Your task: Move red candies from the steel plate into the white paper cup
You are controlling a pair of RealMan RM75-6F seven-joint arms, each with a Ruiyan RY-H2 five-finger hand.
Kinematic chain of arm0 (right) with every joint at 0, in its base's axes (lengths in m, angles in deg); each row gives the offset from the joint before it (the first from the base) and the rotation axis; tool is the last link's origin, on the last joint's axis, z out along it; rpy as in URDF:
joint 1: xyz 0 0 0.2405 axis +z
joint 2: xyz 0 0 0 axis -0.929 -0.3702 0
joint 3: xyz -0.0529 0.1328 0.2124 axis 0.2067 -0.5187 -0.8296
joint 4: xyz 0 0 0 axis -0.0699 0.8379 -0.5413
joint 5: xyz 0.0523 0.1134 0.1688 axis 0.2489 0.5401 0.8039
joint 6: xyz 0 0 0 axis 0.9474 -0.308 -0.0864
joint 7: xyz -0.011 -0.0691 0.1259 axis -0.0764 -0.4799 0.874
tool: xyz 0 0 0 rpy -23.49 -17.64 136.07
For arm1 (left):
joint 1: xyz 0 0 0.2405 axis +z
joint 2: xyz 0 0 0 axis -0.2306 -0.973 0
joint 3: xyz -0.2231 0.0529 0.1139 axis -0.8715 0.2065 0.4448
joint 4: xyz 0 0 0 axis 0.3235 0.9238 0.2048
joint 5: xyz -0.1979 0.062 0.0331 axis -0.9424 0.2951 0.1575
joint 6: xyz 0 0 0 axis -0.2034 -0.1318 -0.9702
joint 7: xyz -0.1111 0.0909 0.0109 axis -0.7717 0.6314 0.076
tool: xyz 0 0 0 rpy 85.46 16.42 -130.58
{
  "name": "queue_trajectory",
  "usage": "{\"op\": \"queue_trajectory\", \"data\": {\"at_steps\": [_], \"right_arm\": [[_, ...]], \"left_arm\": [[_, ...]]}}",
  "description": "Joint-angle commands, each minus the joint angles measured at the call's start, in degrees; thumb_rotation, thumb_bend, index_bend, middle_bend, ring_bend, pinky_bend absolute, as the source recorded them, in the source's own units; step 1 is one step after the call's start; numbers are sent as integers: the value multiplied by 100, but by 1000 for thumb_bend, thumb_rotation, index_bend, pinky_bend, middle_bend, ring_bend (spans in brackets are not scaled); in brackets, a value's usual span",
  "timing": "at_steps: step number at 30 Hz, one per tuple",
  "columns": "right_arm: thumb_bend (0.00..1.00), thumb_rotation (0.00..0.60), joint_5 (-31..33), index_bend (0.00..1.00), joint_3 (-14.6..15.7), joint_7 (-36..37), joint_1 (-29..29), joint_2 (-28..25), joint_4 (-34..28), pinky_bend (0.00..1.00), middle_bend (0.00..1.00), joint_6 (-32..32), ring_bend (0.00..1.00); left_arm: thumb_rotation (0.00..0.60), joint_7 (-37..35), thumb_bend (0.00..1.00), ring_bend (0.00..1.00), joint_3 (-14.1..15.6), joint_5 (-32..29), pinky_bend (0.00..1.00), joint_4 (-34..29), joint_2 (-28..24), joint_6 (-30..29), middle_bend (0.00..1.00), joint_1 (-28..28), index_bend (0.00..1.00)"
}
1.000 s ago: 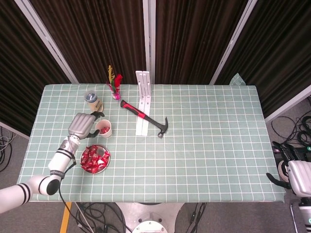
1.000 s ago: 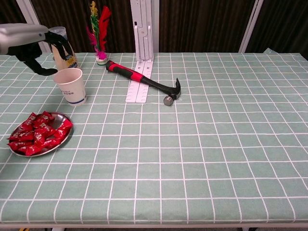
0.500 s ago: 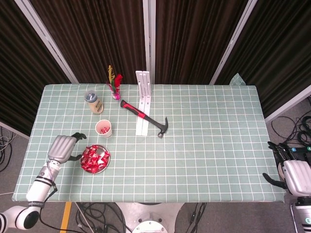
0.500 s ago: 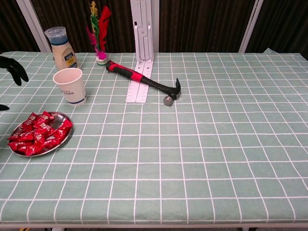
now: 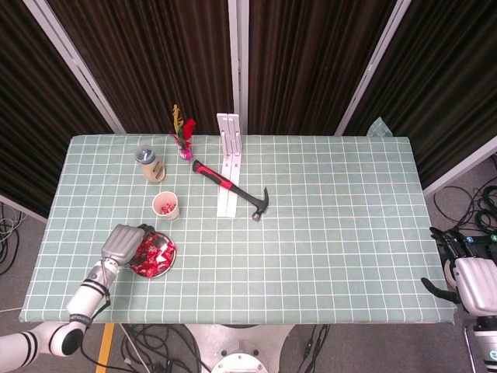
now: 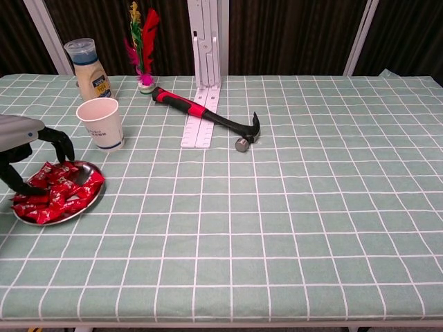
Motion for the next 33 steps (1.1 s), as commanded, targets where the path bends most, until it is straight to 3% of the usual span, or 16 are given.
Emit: {"op": "queue_trajectory", "data": {"at_steps": [1,15,26,33], "right_arm": [[101,600,13,115,-5,0,4,-3,2,429,219,7,112],[101,600,45,115,-3,-22,10,-5,-11,430,219,37,112],[101,600,61,115,-6,-37,11,-17,-30,432,219,45,112],[101,600,52,115,1,-53,-2,-33,-50,433,219,28,112]], "left_arm": [[600,55,205,939,-11,-26,1000,5,3,40,452,-24,404],[600,235,210,941,9,-136,1000,79,166,203,478,-74,439],[600,227,269,947,9,-57,1000,368,287,205,533,-80,494],[600,375,280,947,51,-150,1000,107,51,242,534,-49,480]]}}
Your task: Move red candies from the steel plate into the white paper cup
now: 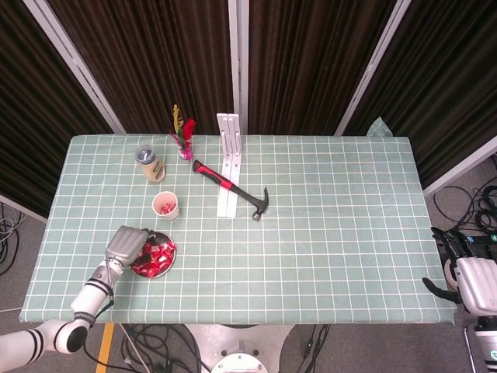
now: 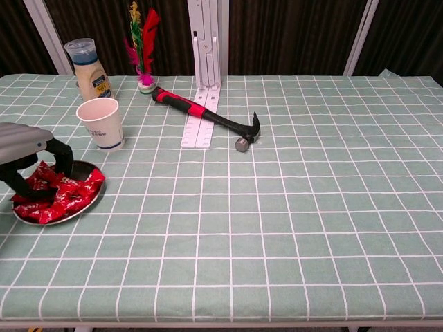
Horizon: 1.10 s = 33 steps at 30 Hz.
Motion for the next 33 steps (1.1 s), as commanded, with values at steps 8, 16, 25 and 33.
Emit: {"op": "queue_trajectory", "data": {"at_steps": [8,16,25,33], "right_arm": [[101,600,-25,115,11,12,-22,-10,-12,434,219,-37,112],[101,600,-61,115,22,25,-22,-11,-21,435,219,-41,112],[98,600,-96,121,19,48,-10,-9,-16,441,223,-47,125],[94,600,-112,121,25,77,-18,-10,-2,441,222,-64,125]], "left_arm": [[600,328,265,947,44,-244,1000,-165,-156,80,529,-3,462],[600,291,300,950,37,-316,1000,-80,-122,154,598,-10,544],[600,-137,454,968,55,-7,1000,74,-80,220,719,-13,646],[600,-509,485,980,-12,185,1000,-104,-171,244,773,-39,689]]}}
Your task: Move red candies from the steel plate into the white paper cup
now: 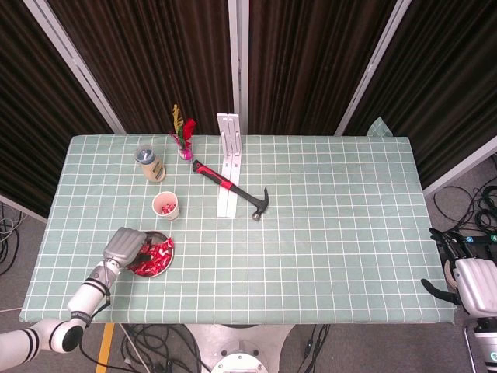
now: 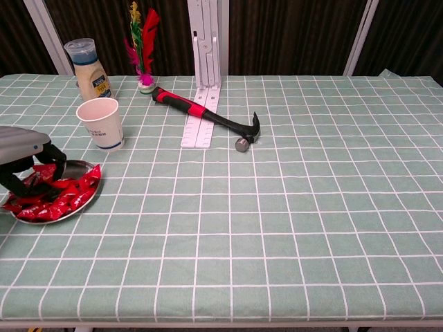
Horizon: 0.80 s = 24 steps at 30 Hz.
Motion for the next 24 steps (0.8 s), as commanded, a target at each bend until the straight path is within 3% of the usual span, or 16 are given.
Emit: {"op": "queue_trajectory", "data": {"at_steps": [1,8,13,19,24], "right_arm": [[94,600,3,121,-1,16,-3,1,8,441,222,-4,125],[94,600,-1,120,-1,68,-5,-1,48,442,223,-10,125],[94,600,0,120,4,110,-2,19,84,443,222,2,125],[94,600,31,121,-5,134,-18,17,110,443,223,-17,124],[94,600,80,120,-9,162,-45,10,136,443,223,-34,125]], "left_arm": [[600,-150,486,980,-52,100,1000,-151,-92,-44,773,-5,690],[600,-658,487,980,-339,284,1000,-728,-575,-300,774,-2,690],[600,-821,487,980,-716,220,1000,-877,-809,-310,771,-209,690],[600,-984,485,982,-1145,-36,1000,-445,-619,-66,755,-624,680],[600,-904,485,982,-1255,-299,1000,32,-325,167,716,-896,659]]}}
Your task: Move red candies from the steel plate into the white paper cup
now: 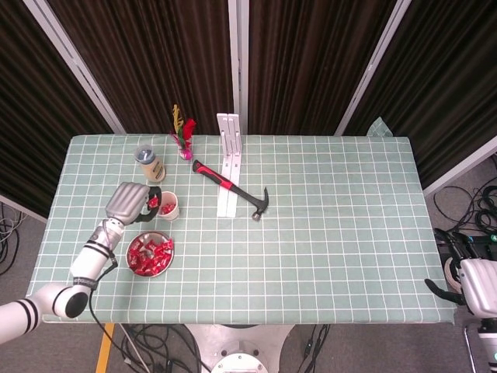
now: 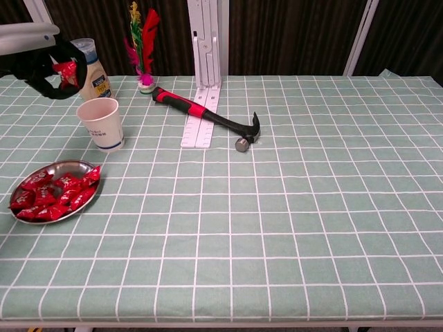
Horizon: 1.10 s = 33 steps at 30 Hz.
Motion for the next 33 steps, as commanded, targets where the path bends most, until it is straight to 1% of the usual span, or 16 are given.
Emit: {"op": "queue_trajectory", "data": {"at_steps": [1,6,11,18,21,27,29,31,33], "right_arm": [[94,600,23,121,-3,13,-9,-2,17,443,223,-1,125],[95,600,67,120,-13,33,-5,0,40,443,223,29,125],[95,600,80,120,-20,28,14,9,46,444,223,66,125],[96,600,82,120,-26,-5,13,3,20,445,224,62,125],[96,600,84,120,-22,-25,3,-5,7,445,224,53,125],[97,600,50,121,-18,-47,11,-2,-20,445,224,52,125],[97,600,55,120,-23,-52,10,-5,-24,445,224,47,124],[96,600,58,120,-28,-58,17,-10,-32,445,224,57,125],[96,600,35,120,-28,-56,26,-11,-35,445,224,57,125]], "left_arm": [[600,22,485,981,-88,-209,1000,321,237,188,707,-195,656],[600,128,484,980,-23,-349,1000,664,446,308,676,-297,632],[600,157,481,977,20,-420,1000,738,487,352,639,-324,577],[600,324,472,967,122,-545,1000,703,417,502,549,-377,488],[600,364,472,964,162,-522,1000,590,369,438,531,-356,478],[600,422,456,952,188,-555,1000,417,283,392,468,-354,395],[600,363,441,948,152,-545,1000,352,250,289,440,-318,351],[600,232,413,945,90,-433,1000,232,192,-36,427,-196,332],[600,60,370,945,65,-244,1000,93,110,-495,425,16,331]]}}
